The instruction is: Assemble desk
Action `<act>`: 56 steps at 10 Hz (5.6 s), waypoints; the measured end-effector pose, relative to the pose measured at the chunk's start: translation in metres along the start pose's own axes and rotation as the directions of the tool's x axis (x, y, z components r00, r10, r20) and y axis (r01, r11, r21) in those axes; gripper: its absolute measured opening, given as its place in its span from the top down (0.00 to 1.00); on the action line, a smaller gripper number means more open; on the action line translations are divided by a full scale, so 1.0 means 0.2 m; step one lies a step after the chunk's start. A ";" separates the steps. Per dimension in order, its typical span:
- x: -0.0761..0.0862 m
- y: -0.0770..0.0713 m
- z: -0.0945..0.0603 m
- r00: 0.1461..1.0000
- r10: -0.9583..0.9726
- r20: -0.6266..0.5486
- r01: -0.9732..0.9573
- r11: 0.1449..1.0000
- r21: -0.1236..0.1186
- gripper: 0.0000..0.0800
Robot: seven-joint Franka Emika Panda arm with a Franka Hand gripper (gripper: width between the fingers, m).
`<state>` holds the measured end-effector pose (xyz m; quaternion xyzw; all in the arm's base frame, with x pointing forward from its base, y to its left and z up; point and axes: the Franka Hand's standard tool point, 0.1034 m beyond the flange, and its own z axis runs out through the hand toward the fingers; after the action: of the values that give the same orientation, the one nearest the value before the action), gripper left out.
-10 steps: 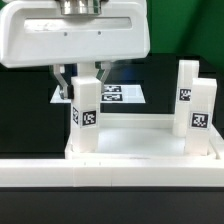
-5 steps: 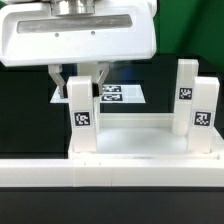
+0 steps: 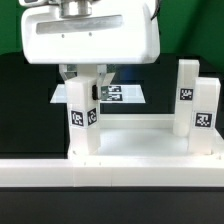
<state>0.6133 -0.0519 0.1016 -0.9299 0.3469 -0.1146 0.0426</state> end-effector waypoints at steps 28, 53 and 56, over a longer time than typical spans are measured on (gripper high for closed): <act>0.00 0.02 0.00 0.959 -0.282 0.014 0.282 0.959 -0.008 0.63; -0.03 -0.04 -0.13 0.982 -0.187 0.003 0.187 0.982 0.008 0.19; -0.03 -0.04 -0.13 0.982 -0.187 0.004 0.187 0.982 0.008 0.19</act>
Offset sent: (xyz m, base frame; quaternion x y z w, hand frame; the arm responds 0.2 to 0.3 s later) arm 0.0000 0.0000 0.0000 0.0000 0.0000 0.0000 1.0000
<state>0.6080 -0.0417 0.1265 -0.9585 0.2573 -0.1174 0.0360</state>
